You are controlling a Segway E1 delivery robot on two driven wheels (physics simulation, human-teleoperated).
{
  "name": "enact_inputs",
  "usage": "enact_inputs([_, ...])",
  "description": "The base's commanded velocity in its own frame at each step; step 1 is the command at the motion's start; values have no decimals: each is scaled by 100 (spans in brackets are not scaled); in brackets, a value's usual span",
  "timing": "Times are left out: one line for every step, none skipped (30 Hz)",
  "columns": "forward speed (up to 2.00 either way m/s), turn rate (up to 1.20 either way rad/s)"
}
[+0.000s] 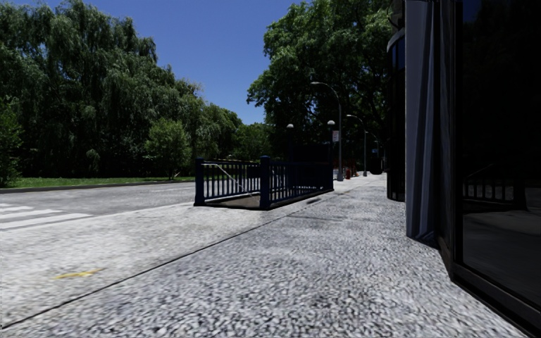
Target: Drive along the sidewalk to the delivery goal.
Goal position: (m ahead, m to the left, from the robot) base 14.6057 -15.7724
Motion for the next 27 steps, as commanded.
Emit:
enact_inputs([200,0])
enact_inputs([200,0])
enact_inputs([200,0])
enact_inputs([200,0])
enact_inputs([200,0])
enact_inputs([200,0])
enact_inputs([200,0])
enact_inputs([200,0])
enact_inputs([200,0])
enact_inputs([200,0])
enact_inputs([200,0])
enact_inputs([200,0])
enact_inputs([200,0])
enact_inputs([200,0])
enact_inputs([200,0])
enact_inputs([200,0])
enact_inputs([200,-9])
enact_inputs([200,-32])
enact_inputs([200,-59])
enact_inputs([200,-86])
enact_inputs([200,-98])
enact_inputs([200,-102])
enact_inputs([200,-103])
enact_inputs([200,-103])
enact_inputs([200,-103])
enact_inputs([200,-101])
enact_inputs([200,-59])
